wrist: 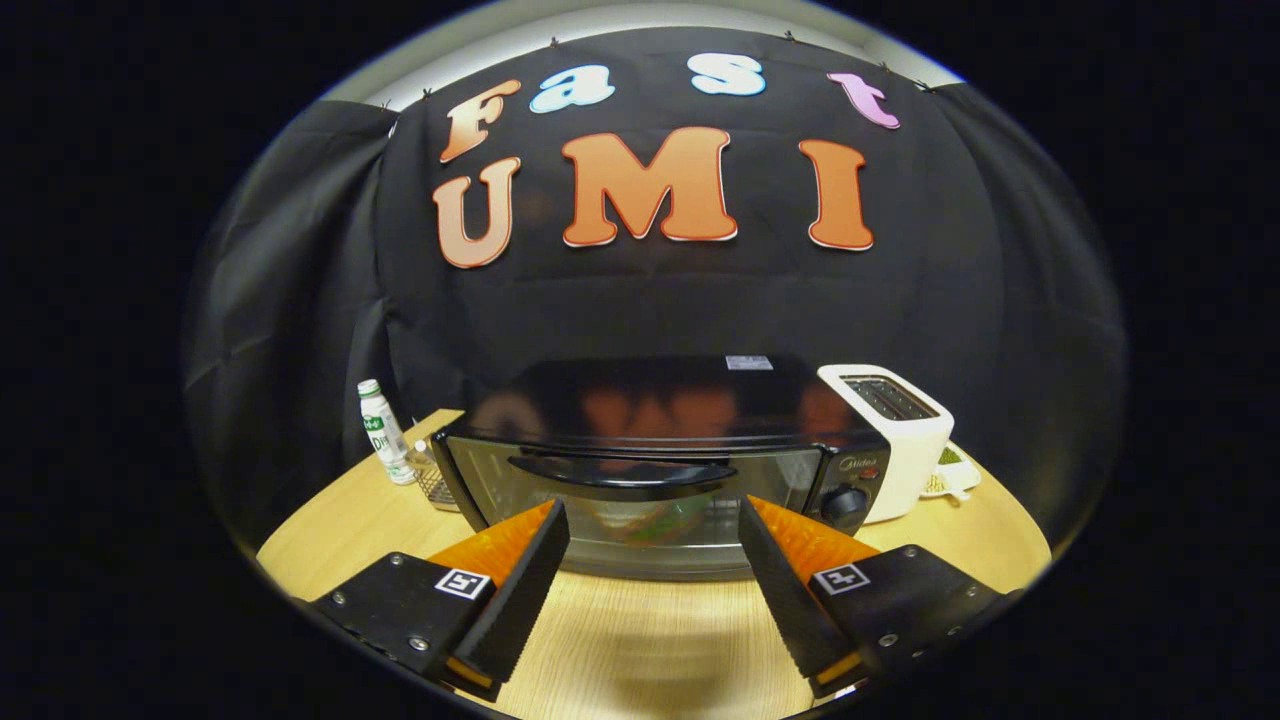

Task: Open the toaster oven, put the food inside, and close the toaster oven door.

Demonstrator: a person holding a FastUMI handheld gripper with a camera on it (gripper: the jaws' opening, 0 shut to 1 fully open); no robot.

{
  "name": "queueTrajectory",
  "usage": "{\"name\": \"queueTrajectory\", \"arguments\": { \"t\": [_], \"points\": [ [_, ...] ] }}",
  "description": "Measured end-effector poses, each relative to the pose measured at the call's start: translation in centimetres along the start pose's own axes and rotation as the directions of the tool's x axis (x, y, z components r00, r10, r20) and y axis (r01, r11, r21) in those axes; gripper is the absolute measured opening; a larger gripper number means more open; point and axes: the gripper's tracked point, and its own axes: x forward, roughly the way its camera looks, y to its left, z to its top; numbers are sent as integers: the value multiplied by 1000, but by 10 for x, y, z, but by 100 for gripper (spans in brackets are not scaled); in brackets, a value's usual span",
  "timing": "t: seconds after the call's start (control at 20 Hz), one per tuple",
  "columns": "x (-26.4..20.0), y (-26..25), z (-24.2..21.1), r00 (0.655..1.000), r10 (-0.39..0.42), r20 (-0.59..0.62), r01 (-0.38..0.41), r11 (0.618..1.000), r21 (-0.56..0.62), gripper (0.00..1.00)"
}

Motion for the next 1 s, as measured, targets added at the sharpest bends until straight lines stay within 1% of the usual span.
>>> {"name": "queueTrajectory", "arguments": {
  "t": [0.25, 0.4, 0.6, 0.7, 0.85, 1.0],
  "points": [
    [-50, -3, 51, 991, 38, 131, -41, 999, 16, 100],
    [-88, -12, 95, 974, 24, 224, -19, 999, -26, 100],
    [-142, -6, 144, 943, 81, 322, -64, 996, -63, 100],
    [-168, -10, 163, 927, 86, 366, -62, 995, -79, 100],
    [-205, -23, 188, 906, 54, 420, -16, 995, -94, 100],
    [-236, -25, 211, 886, 70, 459, -24, 994, -105, 100]
  ]
}}
